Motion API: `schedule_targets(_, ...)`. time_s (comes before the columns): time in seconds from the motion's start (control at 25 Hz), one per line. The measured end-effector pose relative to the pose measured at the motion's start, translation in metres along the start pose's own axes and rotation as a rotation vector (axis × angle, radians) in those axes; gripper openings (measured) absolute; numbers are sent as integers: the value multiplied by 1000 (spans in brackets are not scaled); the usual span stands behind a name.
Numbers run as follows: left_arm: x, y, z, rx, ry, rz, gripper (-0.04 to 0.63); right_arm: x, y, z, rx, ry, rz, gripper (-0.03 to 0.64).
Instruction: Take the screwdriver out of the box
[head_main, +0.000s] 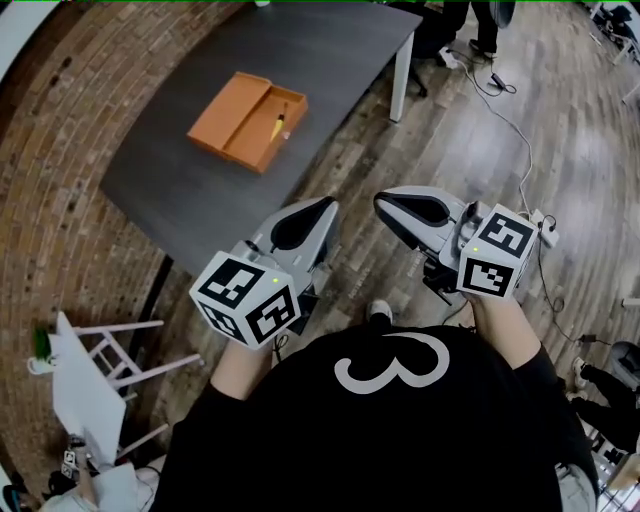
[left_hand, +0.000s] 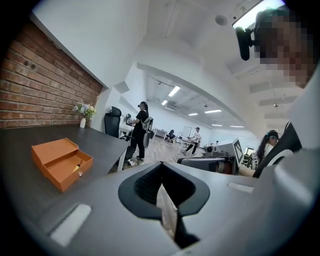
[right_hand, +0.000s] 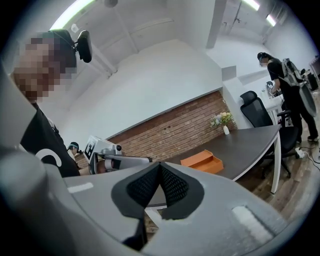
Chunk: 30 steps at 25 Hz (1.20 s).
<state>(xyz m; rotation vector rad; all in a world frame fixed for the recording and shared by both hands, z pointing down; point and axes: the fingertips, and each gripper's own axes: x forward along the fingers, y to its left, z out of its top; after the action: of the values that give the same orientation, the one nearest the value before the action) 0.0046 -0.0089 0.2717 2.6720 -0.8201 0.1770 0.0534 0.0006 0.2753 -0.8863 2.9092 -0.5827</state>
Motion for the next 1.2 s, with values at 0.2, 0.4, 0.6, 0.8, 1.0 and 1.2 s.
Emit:
schedule_targets(0.2,19,19,6,32,-9,50,14,11,-23,9,-19,20,48,2)
schedule_targets(0.4,29,44,7,16,-16,78,14,31,-43,6,-3,48,79,2)
schedule_targets(0.6,46,84,7,-8,-5,124,14,55,-71,6,13,83,98,2)
schedule_targets(0.8,67,132,14,-31,-5,162,14,85,-111,12,41,112,109,2)
schedule_targets(1.0,88,179,16,-82,11,191,15,120,-151,14,83,154,123,2)
schedule_targets(1.2,100,231,23,-93,15,234,17,154,-185,13,117,197,139,2)
